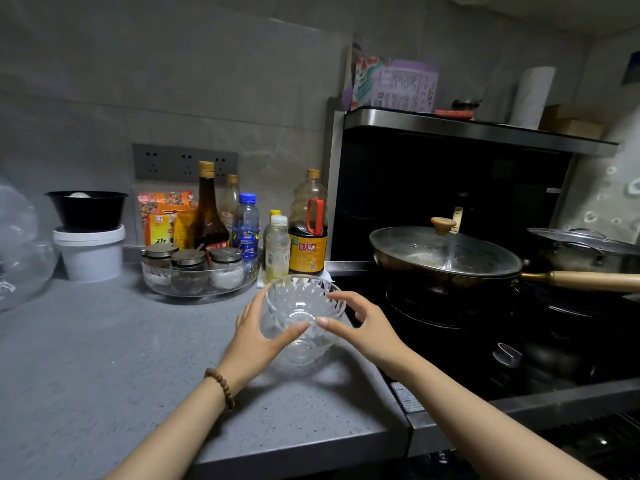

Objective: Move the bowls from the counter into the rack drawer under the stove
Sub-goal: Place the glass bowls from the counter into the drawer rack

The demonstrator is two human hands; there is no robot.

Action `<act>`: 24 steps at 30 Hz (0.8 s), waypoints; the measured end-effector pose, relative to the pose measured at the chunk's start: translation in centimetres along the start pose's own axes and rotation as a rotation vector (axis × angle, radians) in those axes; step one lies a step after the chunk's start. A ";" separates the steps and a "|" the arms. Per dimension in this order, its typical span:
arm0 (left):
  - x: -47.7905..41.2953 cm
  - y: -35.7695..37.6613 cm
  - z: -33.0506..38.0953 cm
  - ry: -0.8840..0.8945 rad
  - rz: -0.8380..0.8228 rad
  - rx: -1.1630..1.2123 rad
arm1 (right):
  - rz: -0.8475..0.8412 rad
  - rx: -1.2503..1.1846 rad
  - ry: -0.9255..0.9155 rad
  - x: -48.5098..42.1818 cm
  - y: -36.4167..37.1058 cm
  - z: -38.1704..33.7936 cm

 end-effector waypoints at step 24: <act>10.2 25.9 14.8 -0.304 -0.575 0.698 | 0.032 0.046 0.140 9.1 -26.8 2.4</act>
Point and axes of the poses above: each hand's wrist, its own x-axis away from the middle knuckle, its own y-axis out of the palm, z = x × y, the point moved 4 cm from there along -x, towards the middle knuckle, and after that the axes turned 12 degrees about z, right-handed, at the moved point
